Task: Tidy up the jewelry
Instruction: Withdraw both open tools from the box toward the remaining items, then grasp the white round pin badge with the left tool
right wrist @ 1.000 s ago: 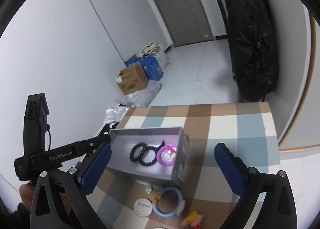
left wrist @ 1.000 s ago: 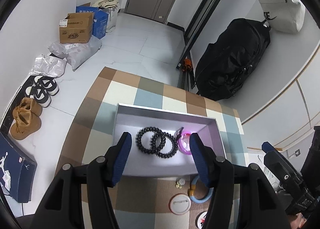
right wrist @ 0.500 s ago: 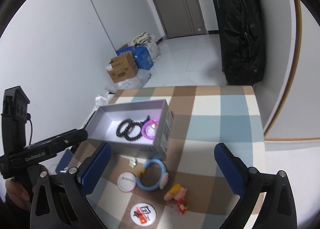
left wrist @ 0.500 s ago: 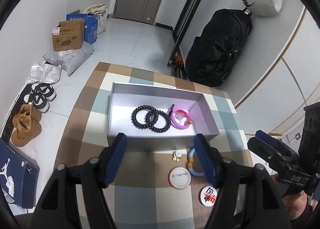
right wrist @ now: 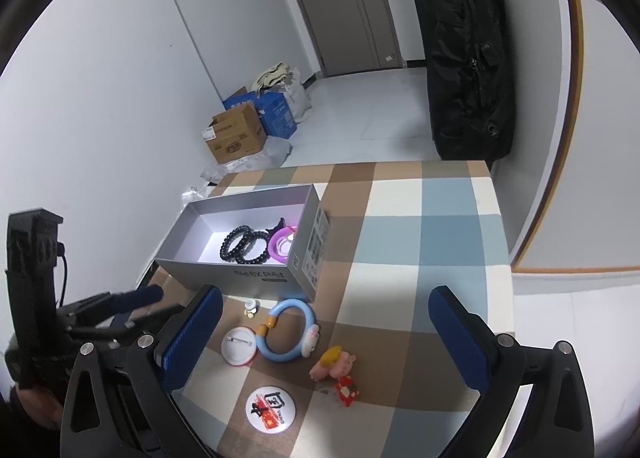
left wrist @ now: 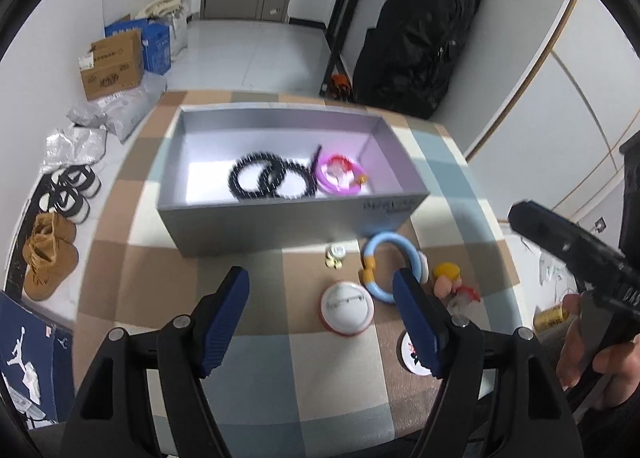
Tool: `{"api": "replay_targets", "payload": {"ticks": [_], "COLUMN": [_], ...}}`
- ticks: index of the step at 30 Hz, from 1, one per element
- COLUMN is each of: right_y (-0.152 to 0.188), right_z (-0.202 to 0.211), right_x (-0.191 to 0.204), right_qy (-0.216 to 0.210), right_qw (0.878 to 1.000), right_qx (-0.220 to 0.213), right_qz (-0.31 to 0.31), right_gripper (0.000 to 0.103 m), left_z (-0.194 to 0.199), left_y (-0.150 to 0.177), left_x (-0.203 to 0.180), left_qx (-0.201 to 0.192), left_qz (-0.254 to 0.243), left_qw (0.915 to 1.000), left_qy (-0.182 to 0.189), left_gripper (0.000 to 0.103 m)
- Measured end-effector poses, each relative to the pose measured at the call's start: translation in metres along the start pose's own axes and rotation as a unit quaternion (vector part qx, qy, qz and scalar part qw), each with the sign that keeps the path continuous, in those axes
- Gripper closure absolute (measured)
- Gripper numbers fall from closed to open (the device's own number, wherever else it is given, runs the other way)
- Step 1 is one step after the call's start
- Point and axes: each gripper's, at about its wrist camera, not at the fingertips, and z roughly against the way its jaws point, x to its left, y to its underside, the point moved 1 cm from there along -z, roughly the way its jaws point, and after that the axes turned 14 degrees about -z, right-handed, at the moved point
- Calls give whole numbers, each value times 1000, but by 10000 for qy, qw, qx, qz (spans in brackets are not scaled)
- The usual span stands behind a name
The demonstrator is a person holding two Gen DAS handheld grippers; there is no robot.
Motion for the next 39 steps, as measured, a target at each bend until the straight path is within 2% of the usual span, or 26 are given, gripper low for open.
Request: {"api": "replay_targets", "payload": {"ticks": [6, 13, 18, 22, 31, 36, 39], "right_y": [-2, -7, -9, -10, -11, -11, -10], "right_z": [1, 1, 0, 0, 1, 1, 0], "right_x": [-4, -12, -19, -21, -21, -21, -22], "right_qy": [26, 23, 61, 43, 39, 53, 52], "right_qw": [9999, 9994, 9987, 9983, 9982, 9981, 9980], "right_qx": [10, 25, 57, 58, 84, 96, 114], "right_qz": [-124, -349, -502, -578, -592, -605, -622], "right_gripper": [0, 0, 0, 0, 0, 0, 0], "left_z": [-7, -17, -24, -26, -26, -25, -24], "left_y": [7, 9, 10, 10, 12, 12, 12], "left_x": [-11, -9, -18, -19, -25, -28, -26], "left_qx": [248, 489, 628, 727, 778, 779, 803], "left_qz": [-354, -369, -678, -833, -1033, -1188, -1190], "left_qw": [9989, 9980, 9954, 9933, 9908, 9891, 9890], "left_qy": [-192, -128, -234, -344, -401, -377, -350], "left_gripper": [33, 33, 33, 43, 51, 64, 65]}}
